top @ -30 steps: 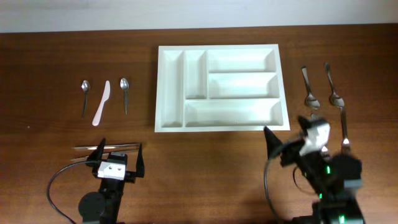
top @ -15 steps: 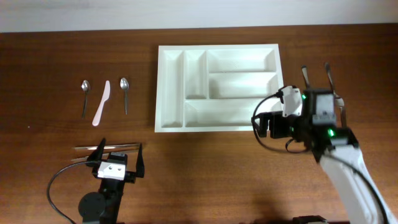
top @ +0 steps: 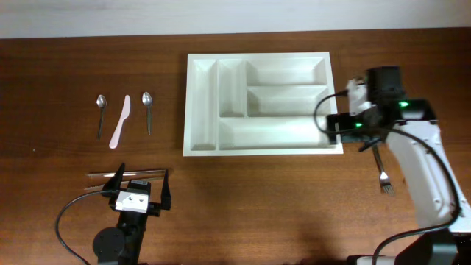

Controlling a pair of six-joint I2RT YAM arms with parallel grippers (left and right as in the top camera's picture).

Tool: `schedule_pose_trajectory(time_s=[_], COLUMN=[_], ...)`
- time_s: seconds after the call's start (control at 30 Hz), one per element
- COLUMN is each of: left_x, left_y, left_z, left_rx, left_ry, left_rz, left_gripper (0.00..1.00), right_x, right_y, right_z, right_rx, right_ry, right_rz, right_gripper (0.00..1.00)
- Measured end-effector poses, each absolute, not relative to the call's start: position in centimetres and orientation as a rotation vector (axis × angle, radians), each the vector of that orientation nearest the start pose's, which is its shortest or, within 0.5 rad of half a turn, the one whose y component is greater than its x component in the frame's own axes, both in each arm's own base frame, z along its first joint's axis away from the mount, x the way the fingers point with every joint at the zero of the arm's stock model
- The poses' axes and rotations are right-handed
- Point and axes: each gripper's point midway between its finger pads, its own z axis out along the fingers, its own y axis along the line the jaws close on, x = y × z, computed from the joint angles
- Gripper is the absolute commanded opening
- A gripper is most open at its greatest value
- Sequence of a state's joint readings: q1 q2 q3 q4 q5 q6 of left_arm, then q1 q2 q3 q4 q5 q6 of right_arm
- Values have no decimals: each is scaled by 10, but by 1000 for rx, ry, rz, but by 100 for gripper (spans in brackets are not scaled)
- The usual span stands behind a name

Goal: Pack container
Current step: 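Move the right gripper over the forks on the right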

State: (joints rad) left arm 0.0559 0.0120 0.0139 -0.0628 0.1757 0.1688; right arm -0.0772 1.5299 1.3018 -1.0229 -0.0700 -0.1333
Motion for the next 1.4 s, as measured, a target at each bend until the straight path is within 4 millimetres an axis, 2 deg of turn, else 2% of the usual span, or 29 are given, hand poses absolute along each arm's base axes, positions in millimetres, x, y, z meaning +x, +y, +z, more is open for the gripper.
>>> schedule_pose_trajectory(time_s=[0.23, 0.4, 0.73, 0.87, 1.4], left_x=[245, 245, 245, 245, 245], left_y=[-16, -16, -16, -16, -16], left_z=[162, 162, 162, 162, 162], left_rx=[226, 226, 226, 226, 226], left_ry=[1615, 1615, 1615, 1615, 1615], left_rz=[29, 29, 29, 29, 29], left_gripper=[99, 99, 99, 99, 99], right_x=[319, 311, 301, 296, 286], right_y=[-76, -100, -111, -119, -123], right_z=[145, 139, 79, 63, 45], right_rx=[-2, 50, 23, 6, -65], right_ry=[2847, 2873, 3099, 3164, 3256], right_rz=[57, 28, 26, -20, -34], right_gripper=[99, 99, 99, 99, 99])
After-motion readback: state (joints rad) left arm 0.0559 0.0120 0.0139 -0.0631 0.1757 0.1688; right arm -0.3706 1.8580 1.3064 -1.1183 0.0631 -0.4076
